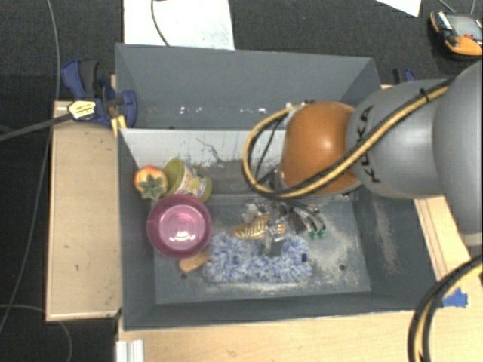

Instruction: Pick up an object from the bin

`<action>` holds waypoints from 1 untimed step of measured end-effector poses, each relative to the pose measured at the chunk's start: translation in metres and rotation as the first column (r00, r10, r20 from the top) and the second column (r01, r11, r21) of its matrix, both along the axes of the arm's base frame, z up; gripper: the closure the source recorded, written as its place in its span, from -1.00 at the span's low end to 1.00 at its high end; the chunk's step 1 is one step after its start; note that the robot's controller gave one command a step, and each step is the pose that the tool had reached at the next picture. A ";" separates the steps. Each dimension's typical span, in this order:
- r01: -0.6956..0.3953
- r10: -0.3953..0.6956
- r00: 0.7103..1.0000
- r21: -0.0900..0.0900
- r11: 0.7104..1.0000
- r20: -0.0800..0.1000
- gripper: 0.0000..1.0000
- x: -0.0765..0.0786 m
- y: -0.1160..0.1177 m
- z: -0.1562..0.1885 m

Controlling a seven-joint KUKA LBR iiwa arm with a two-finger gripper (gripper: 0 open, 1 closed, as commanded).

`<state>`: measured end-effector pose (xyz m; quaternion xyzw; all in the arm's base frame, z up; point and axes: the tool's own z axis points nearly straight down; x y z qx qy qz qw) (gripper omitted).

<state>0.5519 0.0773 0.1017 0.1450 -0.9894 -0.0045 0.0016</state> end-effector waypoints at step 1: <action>0.001 -0.001 1.000 0.000 1.000 0.000 1.00 0.000 0.000 0.038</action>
Offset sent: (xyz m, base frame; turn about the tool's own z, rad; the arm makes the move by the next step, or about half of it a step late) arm -0.0001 -0.0001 0.0736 0.0001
